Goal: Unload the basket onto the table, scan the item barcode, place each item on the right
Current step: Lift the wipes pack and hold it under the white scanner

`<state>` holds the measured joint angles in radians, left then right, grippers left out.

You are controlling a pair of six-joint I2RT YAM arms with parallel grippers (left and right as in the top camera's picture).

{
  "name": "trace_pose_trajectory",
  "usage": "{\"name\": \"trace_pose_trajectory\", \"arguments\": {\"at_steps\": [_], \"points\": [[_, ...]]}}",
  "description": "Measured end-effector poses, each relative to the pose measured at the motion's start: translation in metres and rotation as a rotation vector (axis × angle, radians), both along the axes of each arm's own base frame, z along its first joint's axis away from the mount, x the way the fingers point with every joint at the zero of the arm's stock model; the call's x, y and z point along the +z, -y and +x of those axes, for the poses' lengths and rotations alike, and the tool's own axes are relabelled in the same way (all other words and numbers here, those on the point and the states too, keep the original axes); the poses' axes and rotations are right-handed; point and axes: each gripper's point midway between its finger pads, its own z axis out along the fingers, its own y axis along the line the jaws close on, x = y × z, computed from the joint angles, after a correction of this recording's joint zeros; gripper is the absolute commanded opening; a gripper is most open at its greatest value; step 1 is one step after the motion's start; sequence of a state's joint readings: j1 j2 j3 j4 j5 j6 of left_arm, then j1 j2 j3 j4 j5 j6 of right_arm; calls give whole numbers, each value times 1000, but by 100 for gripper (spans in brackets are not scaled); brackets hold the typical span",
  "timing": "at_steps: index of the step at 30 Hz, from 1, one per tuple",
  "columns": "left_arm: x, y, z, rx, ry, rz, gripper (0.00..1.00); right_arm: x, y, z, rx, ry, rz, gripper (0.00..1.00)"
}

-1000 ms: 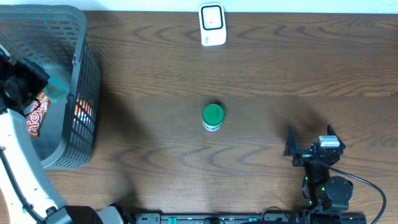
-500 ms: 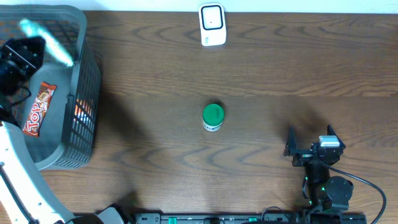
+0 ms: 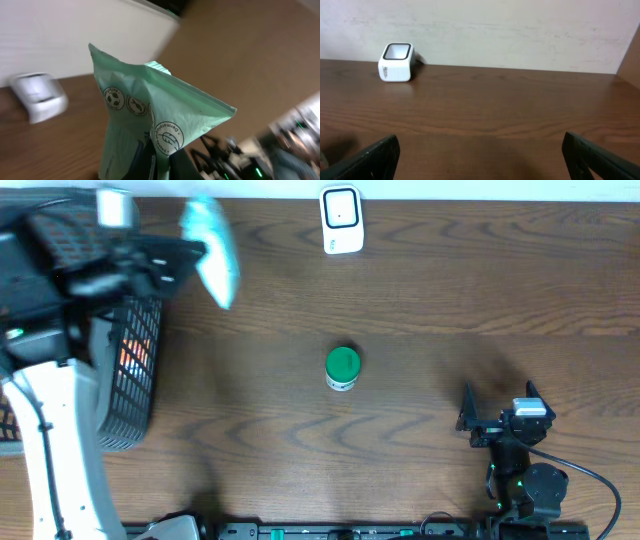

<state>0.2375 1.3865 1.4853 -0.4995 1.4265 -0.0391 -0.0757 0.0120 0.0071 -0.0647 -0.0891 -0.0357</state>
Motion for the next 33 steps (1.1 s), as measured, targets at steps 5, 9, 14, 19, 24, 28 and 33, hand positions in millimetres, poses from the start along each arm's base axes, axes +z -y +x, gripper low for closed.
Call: {"name": "trace_pose_trajectory", "arguments": {"at_steps": [5,9,14,19,24,28,33], "points": [[-16,71,-14,-253,49,10,7,0,0,0,0,0,0,99],[-48,122,-15,-418,20,9,7,0,0,0,0,0,0,99],[-97,172,-10,-575,-32,-6,7,0,0,0,0,0,0,99],[-153,215,-11,-695,-128,-21,7,0,0,0,0,0,0,99],[-192,246,-23,-775,-192,-14,7,0,0,0,0,0,0,99],[-208,265,-36,-828,-206,-11,7,0,0,0,0,0,0,99],[-215,271,-39,-844,-215,-9,7,0,0,0,0,0,0,99]]}}
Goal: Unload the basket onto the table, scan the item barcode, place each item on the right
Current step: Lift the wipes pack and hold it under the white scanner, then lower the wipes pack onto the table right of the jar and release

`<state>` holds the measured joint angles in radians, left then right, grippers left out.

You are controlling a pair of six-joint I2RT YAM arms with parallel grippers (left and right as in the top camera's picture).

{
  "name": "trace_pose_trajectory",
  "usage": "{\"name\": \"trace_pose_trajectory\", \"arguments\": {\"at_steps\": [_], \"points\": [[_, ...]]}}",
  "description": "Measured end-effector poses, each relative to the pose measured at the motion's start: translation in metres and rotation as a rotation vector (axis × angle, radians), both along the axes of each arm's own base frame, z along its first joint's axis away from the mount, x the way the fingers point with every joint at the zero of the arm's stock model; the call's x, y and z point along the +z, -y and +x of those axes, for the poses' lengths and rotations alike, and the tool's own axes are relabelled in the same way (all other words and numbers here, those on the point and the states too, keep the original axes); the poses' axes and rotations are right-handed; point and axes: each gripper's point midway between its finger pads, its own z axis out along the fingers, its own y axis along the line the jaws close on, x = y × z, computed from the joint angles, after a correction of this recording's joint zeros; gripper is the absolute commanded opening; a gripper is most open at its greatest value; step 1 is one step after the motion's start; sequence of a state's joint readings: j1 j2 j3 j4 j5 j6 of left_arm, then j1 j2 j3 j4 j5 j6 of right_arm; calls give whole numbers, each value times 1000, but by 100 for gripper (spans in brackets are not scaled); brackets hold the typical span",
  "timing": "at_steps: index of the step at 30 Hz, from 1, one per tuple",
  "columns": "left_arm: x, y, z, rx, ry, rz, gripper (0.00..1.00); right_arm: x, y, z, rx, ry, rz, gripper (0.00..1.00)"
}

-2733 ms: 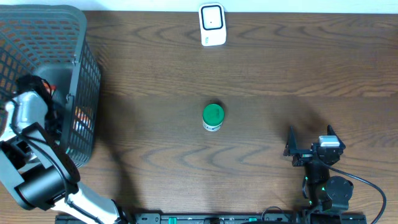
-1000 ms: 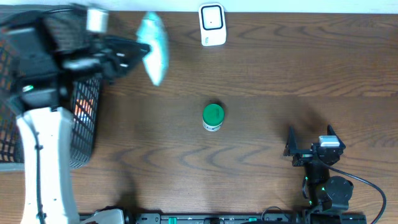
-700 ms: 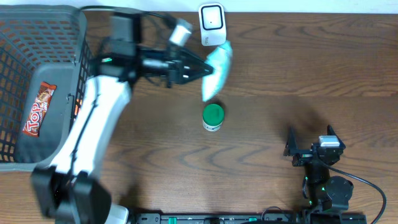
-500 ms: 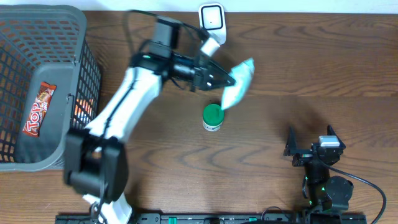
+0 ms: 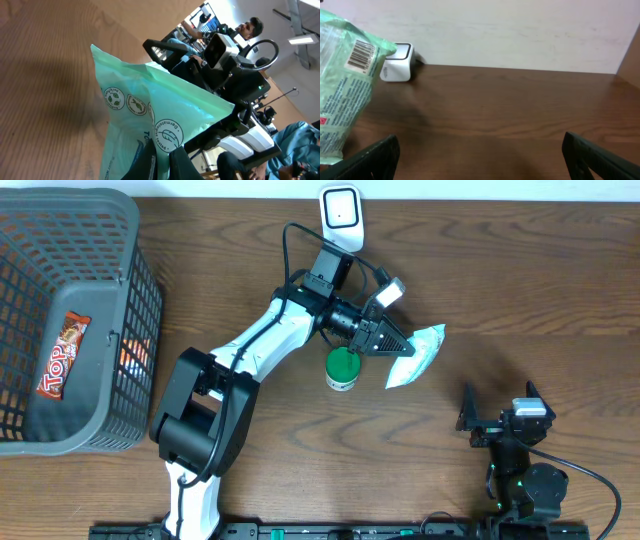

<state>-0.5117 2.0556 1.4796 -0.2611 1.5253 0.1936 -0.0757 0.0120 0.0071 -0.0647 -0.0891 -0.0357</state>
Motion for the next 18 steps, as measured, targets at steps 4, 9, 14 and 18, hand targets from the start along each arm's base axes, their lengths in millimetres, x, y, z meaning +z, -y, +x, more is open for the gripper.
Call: {"name": "trace_pose_trajectory", "arguments": {"at_steps": [4,9,14,18], "points": [[1,-2,2,2,17,-13,7,0,0,0,0,0,0,99],[-6,-1,3,-7,20,-23,7,0,0,0,0,0,0,99],[-39,4,4,-15,-41,9,7,0,0,0,0,0,0,99],[-72,5,5,-15,-107,47,7,0,0,0,0,0,0,99]]}}
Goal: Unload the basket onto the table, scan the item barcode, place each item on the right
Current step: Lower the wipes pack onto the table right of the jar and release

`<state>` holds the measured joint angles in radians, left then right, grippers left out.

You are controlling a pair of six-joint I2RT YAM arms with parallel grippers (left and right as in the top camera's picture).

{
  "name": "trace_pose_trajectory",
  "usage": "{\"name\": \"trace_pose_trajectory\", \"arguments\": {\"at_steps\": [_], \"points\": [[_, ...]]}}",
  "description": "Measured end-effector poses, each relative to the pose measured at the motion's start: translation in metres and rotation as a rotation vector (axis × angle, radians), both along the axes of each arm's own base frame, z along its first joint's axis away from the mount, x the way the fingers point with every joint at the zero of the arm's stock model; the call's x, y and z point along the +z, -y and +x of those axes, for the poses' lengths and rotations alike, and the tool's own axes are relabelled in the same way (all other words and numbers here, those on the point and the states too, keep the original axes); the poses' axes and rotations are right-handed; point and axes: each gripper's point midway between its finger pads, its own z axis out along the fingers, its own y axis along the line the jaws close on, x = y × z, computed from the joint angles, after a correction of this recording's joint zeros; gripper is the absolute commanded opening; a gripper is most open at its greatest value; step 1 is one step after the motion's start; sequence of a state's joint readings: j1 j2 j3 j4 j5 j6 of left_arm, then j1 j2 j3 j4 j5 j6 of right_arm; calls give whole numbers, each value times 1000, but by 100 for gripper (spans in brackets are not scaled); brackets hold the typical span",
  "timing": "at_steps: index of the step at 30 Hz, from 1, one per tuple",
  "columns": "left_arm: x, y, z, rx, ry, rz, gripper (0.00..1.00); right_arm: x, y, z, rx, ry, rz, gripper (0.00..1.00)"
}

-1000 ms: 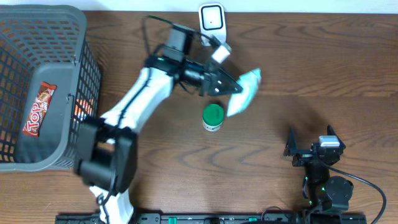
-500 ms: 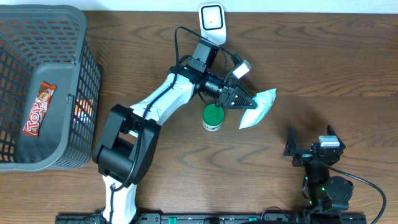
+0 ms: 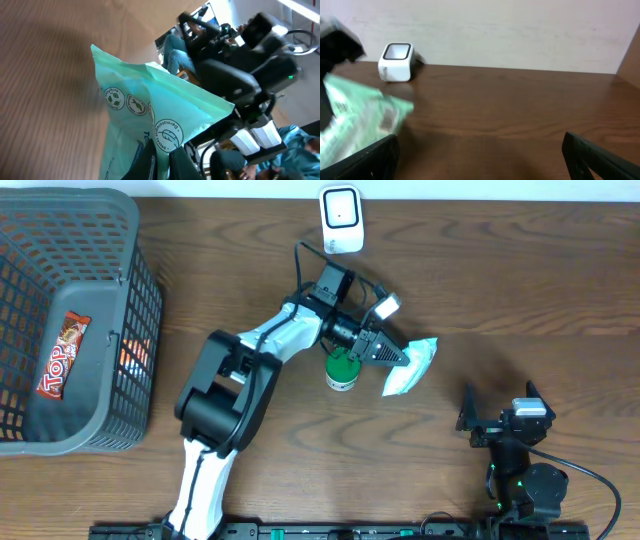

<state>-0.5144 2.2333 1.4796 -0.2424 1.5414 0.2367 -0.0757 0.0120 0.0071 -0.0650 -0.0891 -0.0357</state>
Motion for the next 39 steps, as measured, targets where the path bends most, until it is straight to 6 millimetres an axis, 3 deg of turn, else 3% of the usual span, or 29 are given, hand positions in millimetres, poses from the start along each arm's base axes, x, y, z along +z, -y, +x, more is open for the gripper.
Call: {"name": "trace_pose_trajectory", "arguments": {"at_steps": [2,8,12,15,18,23,27,30,35,39], "points": [[-10,0,0,0,-20,11,8,0,0,0,0,0,0,99],[-19,0,1,-2,-37,15,70,0,0,0,0,0,0,99],[-13,6,10,5,7,-15,87,0,0,0,0,1,0,99],[-2,12,22,13,74,-61,94,0,0,0,0,0,0,99],[25,21,37,24,183,-141,100,0,0,0,0,0,0,99],[99,20,43,25,368,-294,98,0,0,0,0,1,0,99],[152,7,54,43,317,-282,98,0,0,0,0,0,0,99],[177,-13,80,100,181,-210,98,0,0,0,0,0,0,99],[209,-67,128,237,9,-132,98,0,0,0,0,0,0,99],[245,-102,146,310,-42,-118,98,0,0,0,0,0,0,99]]}}
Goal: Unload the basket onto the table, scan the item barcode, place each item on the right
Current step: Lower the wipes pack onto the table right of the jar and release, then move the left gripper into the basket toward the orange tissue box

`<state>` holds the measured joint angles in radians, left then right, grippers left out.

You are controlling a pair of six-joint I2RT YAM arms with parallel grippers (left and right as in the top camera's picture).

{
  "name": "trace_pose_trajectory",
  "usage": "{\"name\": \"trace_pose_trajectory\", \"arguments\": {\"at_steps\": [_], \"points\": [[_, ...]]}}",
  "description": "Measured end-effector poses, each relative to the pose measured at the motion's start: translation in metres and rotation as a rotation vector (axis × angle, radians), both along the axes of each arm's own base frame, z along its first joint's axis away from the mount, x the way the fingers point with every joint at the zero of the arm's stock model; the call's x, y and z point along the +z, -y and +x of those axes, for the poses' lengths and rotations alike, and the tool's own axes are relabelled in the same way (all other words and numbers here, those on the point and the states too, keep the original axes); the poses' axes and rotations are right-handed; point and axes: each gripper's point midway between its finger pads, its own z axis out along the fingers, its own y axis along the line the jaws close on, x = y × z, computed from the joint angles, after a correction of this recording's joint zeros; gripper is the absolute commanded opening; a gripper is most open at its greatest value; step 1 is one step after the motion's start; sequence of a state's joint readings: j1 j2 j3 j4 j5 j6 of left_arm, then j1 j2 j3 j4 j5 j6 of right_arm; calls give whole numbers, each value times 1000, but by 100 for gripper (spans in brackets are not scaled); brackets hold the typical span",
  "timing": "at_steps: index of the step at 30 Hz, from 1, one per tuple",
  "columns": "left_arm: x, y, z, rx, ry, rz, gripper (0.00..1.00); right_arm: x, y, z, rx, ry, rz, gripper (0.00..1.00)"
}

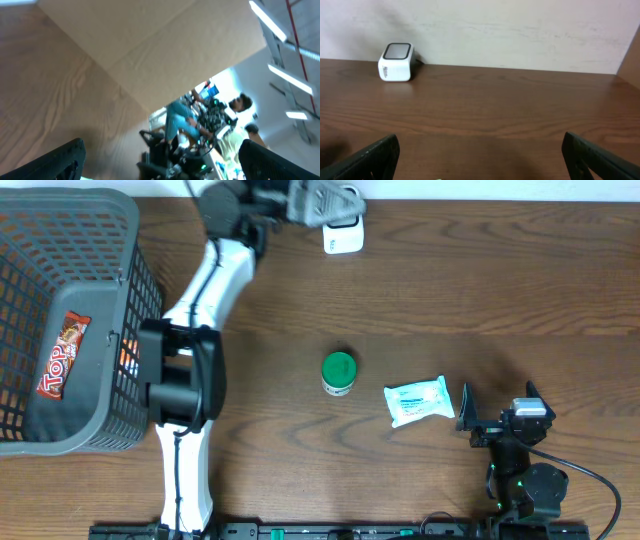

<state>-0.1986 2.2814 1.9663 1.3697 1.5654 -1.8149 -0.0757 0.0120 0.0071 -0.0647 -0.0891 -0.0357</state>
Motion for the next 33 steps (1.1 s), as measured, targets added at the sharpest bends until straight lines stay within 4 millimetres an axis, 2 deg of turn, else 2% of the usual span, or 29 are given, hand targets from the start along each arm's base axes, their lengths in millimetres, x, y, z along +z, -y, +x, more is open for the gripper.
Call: {"name": "trace_pose_trajectory", "arguments": {"at_steps": [4,7,16,18,20,23,25,27,29,33], "points": [[39,-21,-2,35,-23,1,98,0,0,0,0,0,0,99],[73,-35,-13,59,-61,5,98,0,0,0,0,0,0,99],[198,-81,-79,193,-92,-81,98,0,0,0,0,0,0,99],[217,-98,-80,263,-138,-108,98,0,0,0,0,1,0,99],[228,-123,-71,378,-204,-141,98,0,0,0,0,0,0,99],[221,-169,-40,591,-330,-176,98,0,0,0,0,0,0,99],[200,-209,-16,765,-397,-177,98,0,0,0,0,0,0,99],[171,-246,2,929,-452,-146,98,0,0,0,0,1,0,99],[134,-282,13,1093,-514,-80,98,0,0,0,0,0,0,99],[60,-342,8,1394,-614,155,98,0,0,0,0,0,0,99]]}}
